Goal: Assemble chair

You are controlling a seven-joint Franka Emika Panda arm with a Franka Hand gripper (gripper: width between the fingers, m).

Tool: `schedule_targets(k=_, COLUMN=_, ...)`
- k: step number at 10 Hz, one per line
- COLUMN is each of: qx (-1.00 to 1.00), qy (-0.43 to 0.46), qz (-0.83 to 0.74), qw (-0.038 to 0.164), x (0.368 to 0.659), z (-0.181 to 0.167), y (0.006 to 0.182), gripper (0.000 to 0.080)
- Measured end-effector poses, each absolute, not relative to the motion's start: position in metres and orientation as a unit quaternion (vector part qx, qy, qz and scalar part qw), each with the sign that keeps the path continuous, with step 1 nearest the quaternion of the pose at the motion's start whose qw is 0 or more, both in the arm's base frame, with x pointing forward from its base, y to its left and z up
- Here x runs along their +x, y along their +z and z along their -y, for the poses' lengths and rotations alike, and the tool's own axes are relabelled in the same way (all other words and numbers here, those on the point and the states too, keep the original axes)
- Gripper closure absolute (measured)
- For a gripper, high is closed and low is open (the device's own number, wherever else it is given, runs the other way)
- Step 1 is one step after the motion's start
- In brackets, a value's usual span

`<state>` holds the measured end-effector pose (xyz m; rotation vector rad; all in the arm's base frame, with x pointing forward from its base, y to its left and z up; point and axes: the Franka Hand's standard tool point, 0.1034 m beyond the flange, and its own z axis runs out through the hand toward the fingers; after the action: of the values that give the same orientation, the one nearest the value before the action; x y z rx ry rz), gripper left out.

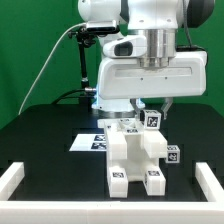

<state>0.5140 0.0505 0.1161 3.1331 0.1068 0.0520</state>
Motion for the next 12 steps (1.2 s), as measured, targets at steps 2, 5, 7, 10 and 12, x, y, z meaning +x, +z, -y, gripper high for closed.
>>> schedule_targets(k=2, qx=0.995, qy=0.032, qz=0.092, qw=0.001, x=0.5195, z=-0.0460, y=0.1179, gripper=0.0515)
schedule_targets(k=5, qx=0.973, qy=0.042, qz=0.224, qw=-0.018, x=0.5246, z=-0.0396, y=0.1159, gripper=0.0515)
schedule_targets(k=7, qx=0.959, qy=0.042, qz=0.279, qw=-0.028, x=0.5254, z=-0.0401, y=0.1156, gripper=0.0515)
schedule_targets(k=10, qx=0.959, qy=0.042, qz=0.278, qw=-0.028, x=0.5253, z=-0.0404, y=0.1155, gripper=0.0328)
schedule_targets(k=12, qx=0.962, qy=0.042, qz=0.267, qw=-0.027, x=0.5253, z=-0.0407, y=0.1156, gripper=0.0160)
